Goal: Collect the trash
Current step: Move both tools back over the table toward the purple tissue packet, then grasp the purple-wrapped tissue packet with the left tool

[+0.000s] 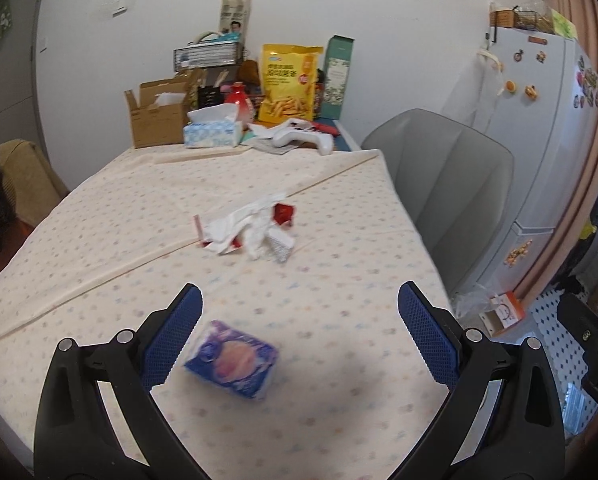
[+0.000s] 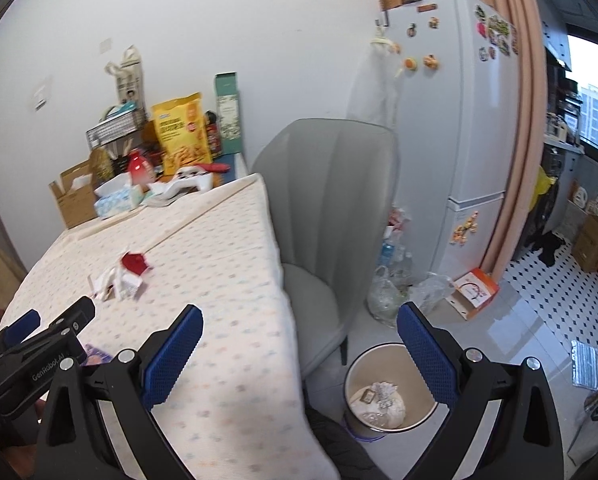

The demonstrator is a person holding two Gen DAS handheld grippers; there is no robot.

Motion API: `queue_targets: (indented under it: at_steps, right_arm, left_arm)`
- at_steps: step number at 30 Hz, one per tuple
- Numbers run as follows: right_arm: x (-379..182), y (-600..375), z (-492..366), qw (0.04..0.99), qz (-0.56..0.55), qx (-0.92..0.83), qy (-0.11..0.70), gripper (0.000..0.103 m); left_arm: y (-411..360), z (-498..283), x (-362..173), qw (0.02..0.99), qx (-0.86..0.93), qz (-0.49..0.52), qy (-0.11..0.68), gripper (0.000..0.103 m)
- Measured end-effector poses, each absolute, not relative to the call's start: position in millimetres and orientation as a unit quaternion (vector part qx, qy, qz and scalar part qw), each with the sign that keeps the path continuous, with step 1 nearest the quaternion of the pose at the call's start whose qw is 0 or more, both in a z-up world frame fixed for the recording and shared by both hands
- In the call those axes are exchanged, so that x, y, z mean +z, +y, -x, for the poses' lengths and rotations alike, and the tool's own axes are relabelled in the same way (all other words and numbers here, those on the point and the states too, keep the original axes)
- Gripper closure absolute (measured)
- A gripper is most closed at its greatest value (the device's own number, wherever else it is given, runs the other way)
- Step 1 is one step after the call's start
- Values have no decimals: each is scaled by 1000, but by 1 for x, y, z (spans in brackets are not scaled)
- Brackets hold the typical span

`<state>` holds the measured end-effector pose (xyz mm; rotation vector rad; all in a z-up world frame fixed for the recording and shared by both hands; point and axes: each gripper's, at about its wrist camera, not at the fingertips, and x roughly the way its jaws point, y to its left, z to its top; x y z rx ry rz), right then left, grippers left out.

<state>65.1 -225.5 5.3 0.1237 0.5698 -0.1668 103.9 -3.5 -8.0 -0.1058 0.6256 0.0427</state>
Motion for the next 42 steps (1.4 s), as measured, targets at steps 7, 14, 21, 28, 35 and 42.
queue_targets:
  at_steps: [7,14,21,28,35,42]
  right_arm:
    - [-7,-190,-67,953,-44,-89,288,8]
    - [-21,-175,-70,949,-27,-82,303,8]
    - [-34,-178,-76,944,-21,-80,320,8]
    - [-41,-181,-82,941,-22,-78,329,8]
    - [-47,-181,-87,938,-22,-70,337,8]
    - [-50,-177,-92,937,-19,-60,345,8]
  left_arm:
    - [41,-93,-30,942,50,75,322,6]
    - [54,-97,-52,934,51,84,345,6]
    - [47,-109,-74,923,43,77,375,6]
    - [41,-118,-87,915,41,71,395,6]
    - [38,-125,-93,909,40,72,408,8]
    - [44,-126,-94,904,43,80,417,60]
